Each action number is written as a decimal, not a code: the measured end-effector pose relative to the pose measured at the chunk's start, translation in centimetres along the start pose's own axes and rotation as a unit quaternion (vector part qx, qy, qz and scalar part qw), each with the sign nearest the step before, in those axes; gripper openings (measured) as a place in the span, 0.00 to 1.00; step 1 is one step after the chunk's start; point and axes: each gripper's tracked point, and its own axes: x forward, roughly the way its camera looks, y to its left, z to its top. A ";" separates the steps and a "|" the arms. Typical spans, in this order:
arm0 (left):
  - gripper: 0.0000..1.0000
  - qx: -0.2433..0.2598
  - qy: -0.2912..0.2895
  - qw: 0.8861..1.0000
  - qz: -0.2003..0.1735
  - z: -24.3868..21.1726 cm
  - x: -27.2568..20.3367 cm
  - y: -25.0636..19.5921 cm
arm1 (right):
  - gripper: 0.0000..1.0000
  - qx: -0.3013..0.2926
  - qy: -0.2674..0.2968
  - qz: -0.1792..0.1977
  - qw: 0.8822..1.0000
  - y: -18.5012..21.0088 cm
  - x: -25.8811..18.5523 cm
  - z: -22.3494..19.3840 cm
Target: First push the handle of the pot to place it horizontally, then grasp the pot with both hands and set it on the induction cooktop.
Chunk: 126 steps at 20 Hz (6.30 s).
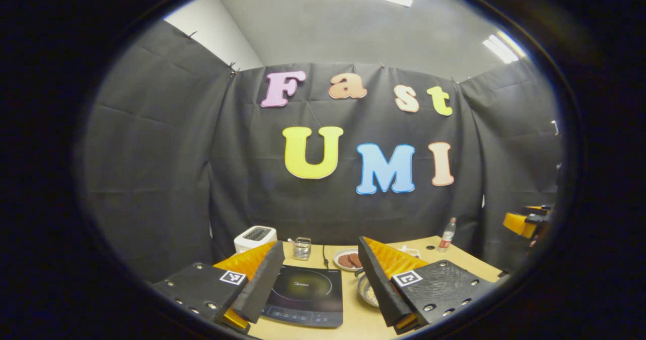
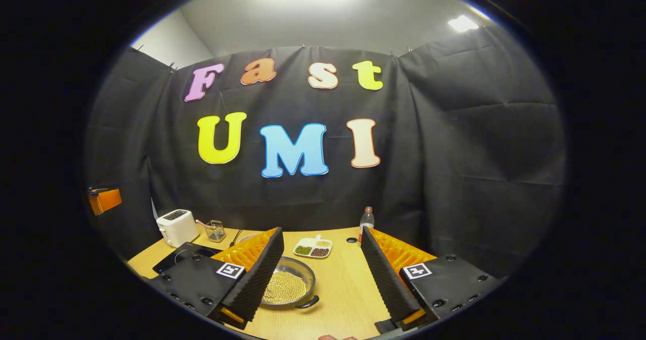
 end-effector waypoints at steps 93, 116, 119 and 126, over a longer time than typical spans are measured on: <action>0.90 -0.012 0.197 0.979 0.057 -15.0 7.4 -17.7 | 0.02 -0.036 0.457 0.169 0.872 -2.6 20.5 -31.6; 0.90 -0.051 0.302 0.934 -0.182 -25.2 20.2 -12.2 | 0.92 0.126 0.337 0.029 0.932 -3.2 22.5 -20.3; 0.85 -0.064 0.325 0.925 -0.185 -27.9 22.4 -13.4 | 0.98 0.086 0.352 0.029 0.932 -4.1 24.3 -23.5; 0.90 -0.020 0.355 0.914 -0.194 -34.0 26.8 -15.0 | 0.99 0.053 0.396 0.054 0.915 -3.9 27.1 -29.4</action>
